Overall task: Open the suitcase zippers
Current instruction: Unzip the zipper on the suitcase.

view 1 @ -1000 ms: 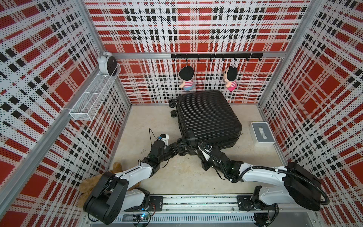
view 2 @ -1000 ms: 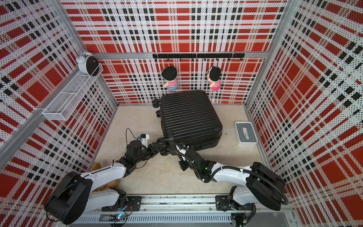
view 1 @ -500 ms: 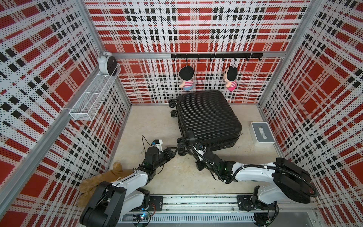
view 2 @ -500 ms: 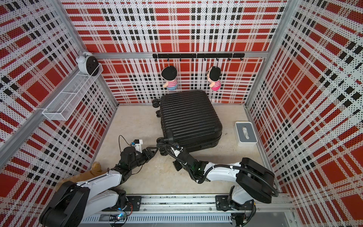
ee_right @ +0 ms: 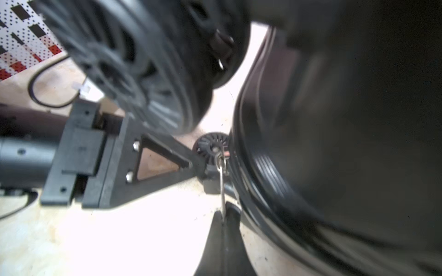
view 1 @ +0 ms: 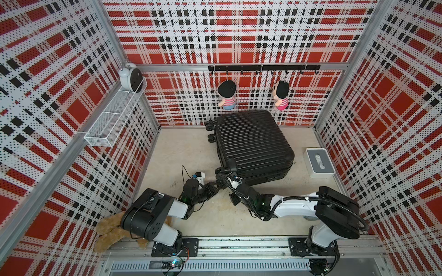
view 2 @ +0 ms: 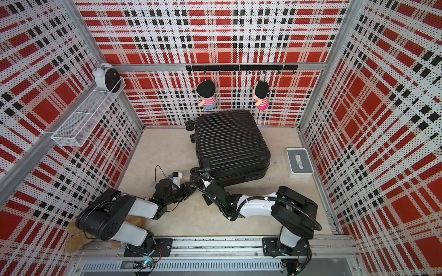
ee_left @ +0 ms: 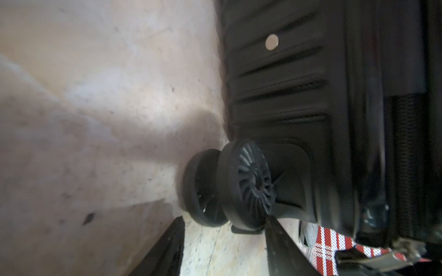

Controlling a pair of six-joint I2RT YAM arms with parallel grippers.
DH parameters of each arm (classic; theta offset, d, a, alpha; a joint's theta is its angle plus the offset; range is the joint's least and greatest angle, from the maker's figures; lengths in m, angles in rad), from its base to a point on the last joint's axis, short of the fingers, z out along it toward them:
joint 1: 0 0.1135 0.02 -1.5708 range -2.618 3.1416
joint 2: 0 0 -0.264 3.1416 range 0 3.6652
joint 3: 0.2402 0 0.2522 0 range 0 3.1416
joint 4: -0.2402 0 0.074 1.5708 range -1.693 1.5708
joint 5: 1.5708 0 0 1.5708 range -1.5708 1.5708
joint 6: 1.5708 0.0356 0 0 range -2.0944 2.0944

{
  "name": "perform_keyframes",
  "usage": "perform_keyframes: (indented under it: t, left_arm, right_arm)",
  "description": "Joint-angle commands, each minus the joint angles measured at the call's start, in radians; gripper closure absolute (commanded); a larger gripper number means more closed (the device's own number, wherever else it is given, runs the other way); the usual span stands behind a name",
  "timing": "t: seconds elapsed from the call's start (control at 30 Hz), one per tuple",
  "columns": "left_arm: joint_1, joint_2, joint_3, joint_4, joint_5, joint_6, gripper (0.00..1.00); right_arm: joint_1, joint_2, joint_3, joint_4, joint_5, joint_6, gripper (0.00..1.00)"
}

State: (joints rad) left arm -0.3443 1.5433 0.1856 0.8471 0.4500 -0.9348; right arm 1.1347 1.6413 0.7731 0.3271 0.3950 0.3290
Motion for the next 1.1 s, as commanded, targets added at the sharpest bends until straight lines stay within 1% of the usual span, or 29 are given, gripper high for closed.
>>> perform_keyframes:
  t: [0.0,0.17,0.43,0.5,0.53,0.6,0.73,0.77,0.8,0.87,0.9,1.0,1.03,1.07]
  left_arm:
    - [-0.002,0.046,-0.012,0.032,0.002,0.004,0.45]
    - [0.001,0.069,-0.024,0.065,0.013,-0.005,0.45]
    - [0.002,0.086,-0.037,0.116,0.028,-0.025,0.46]
    - [0.002,0.074,-0.043,0.121,0.027,-0.031,0.46]
    - [0.004,0.062,-0.047,0.121,0.027,-0.034,0.46]
    - [0.010,0.032,-0.060,0.120,0.026,-0.043,0.46]
    - [0.022,-0.059,-0.082,0.069,0.006,-0.053,0.45]
    - [0.024,-0.092,-0.082,0.037,-0.008,-0.047,0.45]
    - [0.025,-0.121,-0.080,0.003,-0.021,-0.039,0.44]
    - [0.040,-0.193,-0.070,-0.094,-0.052,-0.006,0.43]
    - [0.053,-0.223,-0.064,-0.136,-0.061,0.008,0.43]
    - [0.089,-0.327,-0.035,-0.275,-0.088,0.039,0.41]
    - [0.088,-0.366,-0.020,-0.327,-0.105,0.049,0.39]
    - [0.119,-0.407,-0.004,-0.379,-0.125,0.056,0.38]
  right_arm:
    - [0.028,0.038,0.050,0.071,-0.038,-0.008,1.00]
    - [0.028,0.073,0.088,0.080,-0.016,-0.007,1.00]
    - [0.030,0.126,0.153,0.080,-0.016,-0.007,1.00]
    - [0.030,0.139,0.170,0.087,-0.066,-0.015,1.00]
    - [0.030,0.142,0.178,0.086,-0.079,-0.018,0.92]
    - [0.030,0.135,0.190,0.060,-0.086,-0.018,0.82]
    - [0.025,0.045,0.129,0.036,-0.089,-0.009,0.57]
    - [0.022,0.009,0.108,0.026,-0.093,-0.003,0.53]
    - [0.021,-0.032,0.082,0.013,-0.088,0.003,0.47]
    - [0.015,-0.114,0.030,-0.007,-0.075,0.011,0.33]
    - [0.007,-0.153,0.008,-0.023,-0.076,0.016,0.24]
    - [-0.033,-0.286,-0.051,-0.090,-0.087,0.039,0.14]
    - [-0.050,-0.335,-0.072,-0.111,-0.092,0.044,0.09]
    - [-0.071,-0.382,-0.087,-0.132,-0.109,0.051,0.03]
